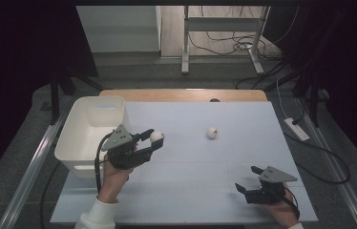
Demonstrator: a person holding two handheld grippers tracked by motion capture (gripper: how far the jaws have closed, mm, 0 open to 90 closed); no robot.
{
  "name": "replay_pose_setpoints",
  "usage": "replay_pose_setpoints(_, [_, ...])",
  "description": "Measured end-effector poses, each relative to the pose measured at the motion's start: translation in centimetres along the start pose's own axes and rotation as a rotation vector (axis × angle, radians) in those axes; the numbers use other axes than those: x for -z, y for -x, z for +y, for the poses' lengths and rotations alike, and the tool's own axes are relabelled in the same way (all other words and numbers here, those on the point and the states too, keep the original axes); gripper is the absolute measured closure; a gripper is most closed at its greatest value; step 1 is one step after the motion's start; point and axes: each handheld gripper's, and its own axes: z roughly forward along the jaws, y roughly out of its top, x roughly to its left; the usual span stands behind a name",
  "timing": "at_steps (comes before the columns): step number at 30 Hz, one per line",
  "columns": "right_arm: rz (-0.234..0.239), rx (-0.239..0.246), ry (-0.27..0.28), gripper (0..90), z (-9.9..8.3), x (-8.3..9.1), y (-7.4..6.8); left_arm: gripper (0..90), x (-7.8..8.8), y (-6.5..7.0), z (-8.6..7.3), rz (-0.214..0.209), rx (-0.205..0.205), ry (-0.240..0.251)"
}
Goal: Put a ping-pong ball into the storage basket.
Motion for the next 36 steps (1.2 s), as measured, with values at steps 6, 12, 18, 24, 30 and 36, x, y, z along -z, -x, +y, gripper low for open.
replay_pose_setpoints(6, [-0.001,-0.002,0.001,11.3,0.0,0.0,0.0,50.5,0.0,-0.1,0.0,0.004,0.002,0.0])
replay_pose_setpoints(12, [-0.005,0.001,-0.006,11.3,0.0,0.0,0.0,50.5,0.1,-0.3,0.0,0.016,0.005,-0.002])
replay_pose_setpoints(18, [-0.004,-0.005,-0.003,11.4,0.0,-0.1,0.0,50.6,0.5,-0.7,0.2,0.04,0.02,0.005])
replay_pose_setpoints(24, [-0.009,-0.004,-0.002,11.4,0.1,-0.1,0.0,50.6,1.3,-0.7,1.0,0.053,0.006,0.022])
replay_pose_setpoints(30, [-0.01,-0.006,-0.001,11.4,0.1,0.0,0.0,50.6,1.8,-0.7,1.7,0.07,-0.006,0.031])
replay_pose_setpoints(36, [-0.009,-0.007,0.003,11.4,0.1,0.0,0.0,50.6,1.9,-0.9,2.0,0.084,-0.003,0.032])
